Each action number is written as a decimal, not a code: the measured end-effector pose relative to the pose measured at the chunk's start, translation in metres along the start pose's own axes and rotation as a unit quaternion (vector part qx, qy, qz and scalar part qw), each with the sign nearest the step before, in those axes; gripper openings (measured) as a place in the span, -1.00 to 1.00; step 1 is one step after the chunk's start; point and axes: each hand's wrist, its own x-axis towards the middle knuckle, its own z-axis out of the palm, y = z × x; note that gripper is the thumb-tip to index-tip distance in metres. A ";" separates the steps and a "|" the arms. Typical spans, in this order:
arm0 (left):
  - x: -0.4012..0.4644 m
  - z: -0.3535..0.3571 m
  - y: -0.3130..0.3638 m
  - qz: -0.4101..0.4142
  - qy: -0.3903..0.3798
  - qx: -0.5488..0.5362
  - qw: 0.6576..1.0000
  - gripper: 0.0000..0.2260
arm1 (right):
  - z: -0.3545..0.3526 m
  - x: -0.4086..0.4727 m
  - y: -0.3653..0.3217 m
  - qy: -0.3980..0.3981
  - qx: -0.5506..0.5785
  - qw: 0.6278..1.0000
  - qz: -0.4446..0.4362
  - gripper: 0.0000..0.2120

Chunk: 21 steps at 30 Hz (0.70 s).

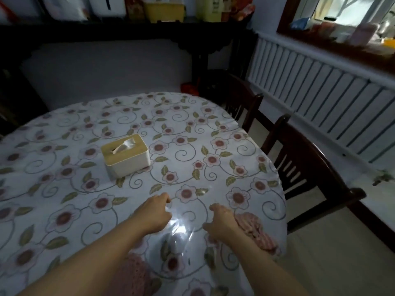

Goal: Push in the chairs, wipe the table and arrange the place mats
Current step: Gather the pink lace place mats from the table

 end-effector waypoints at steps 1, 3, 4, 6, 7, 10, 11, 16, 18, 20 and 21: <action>-0.003 -0.003 -0.008 -0.010 0.005 0.000 1.000 -0.68 | 0.006 0.001 -0.010 -0.005 -0.005 1.000 -0.014 -0.39; -0.012 -0.007 -0.025 -0.027 0.008 0.000 1.000 -0.67 | 0.020 0.000 -0.030 -0.010 -0.014 0.999 -0.043 -0.38; -0.017 -0.008 -0.035 -0.037 0.006 -0.001 0.999 -0.66 | 0.028 -0.001 -0.040 -0.014 -0.015 0.998 -0.056 -0.38; -0.029 -0.008 -0.057 -0.059 0.001 -0.009 0.998 -0.63 | 0.046 -0.003 -0.058 -0.033 -0.012 0.997 -0.074 -0.38; -0.034 -0.006 -0.069 -0.070 -0.001 -0.014 0.997 -0.63 | 0.057 -0.005 -0.066 -0.047 -0.011 0.996 -0.078 -0.38; -0.050 0.006 -0.105 -0.096 -0.018 -0.023 0.995 -0.61 | 0.092 -0.012 -0.082 -0.084 -0.024 0.993 -0.075 -0.39; -0.055 0.010 -0.117 -0.105 -0.023 -0.029 0.994 -0.59 | 0.102 -0.013 -0.085 -0.096 -0.029 0.992 -0.073 -0.41; -0.080 0.038 -0.170 -0.149 -0.039 -0.044 0.987 -0.60 | 0.151 -0.025 -0.091 -0.137 -0.034 0.989 -0.044 -0.47; -0.088 0.047 -0.185 -0.171 -0.045 -0.037 0.984 -0.59 | 0.164 -0.028 -0.095 -0.143 -0.051 0.988 -0.027 -0.50; -0.095 0.056 -0.195 -0.188 -0.044 -0.032 0.981 -0.58 | 0.174 -0.029 -0.098 -0.141 -0.065 0.988 -0.020 -0.52; -0.097 0.061 -0.199 -0.196 -0.043 -0.032 0.979 -0.58 | 0.179 -0.030 -0.099 -0.136 -0.071 0.988 -0.016 -0.52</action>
